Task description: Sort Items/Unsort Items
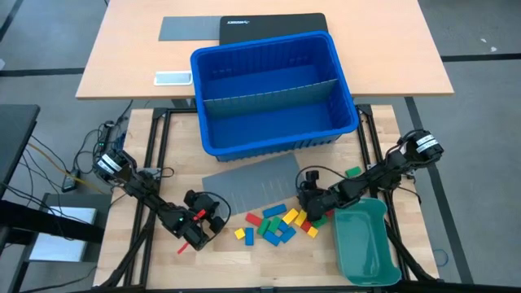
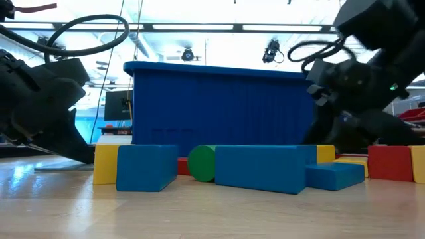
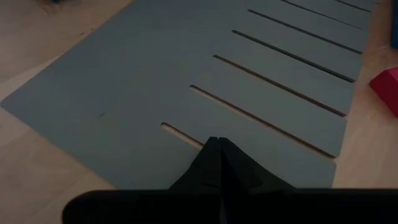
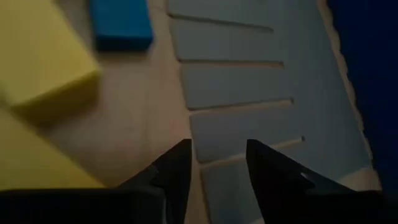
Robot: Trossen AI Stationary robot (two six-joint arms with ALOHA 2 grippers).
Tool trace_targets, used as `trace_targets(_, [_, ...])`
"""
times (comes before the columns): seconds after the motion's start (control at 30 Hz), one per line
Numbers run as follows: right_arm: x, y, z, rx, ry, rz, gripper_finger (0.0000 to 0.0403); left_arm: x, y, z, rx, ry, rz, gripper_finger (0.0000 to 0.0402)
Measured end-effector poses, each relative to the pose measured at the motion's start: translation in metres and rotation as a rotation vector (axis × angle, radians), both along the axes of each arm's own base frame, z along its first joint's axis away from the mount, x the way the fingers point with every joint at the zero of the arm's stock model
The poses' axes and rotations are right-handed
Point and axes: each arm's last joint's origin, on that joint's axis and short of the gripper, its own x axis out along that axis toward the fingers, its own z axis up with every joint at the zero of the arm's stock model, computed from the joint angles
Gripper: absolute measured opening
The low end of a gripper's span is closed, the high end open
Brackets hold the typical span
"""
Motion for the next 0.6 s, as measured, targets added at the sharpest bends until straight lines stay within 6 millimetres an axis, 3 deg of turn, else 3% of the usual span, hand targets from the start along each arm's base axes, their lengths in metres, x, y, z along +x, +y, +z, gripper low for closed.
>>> trace_targets(0.23, [0.01, -0.006, -0.01, -0.014, 0.002, 0.008, 0.0171, 0.0, 0.0, 0.0, -0.003, -0.005, -0.001, 0.0001])
trace_targets(0.6, [0.016, -0.005, -0.005, -0.048, 0.043, 0.034, 0.017, 0.001, -0.001, 0.0, -0.011, -0.015, -0.001, 0.0001])
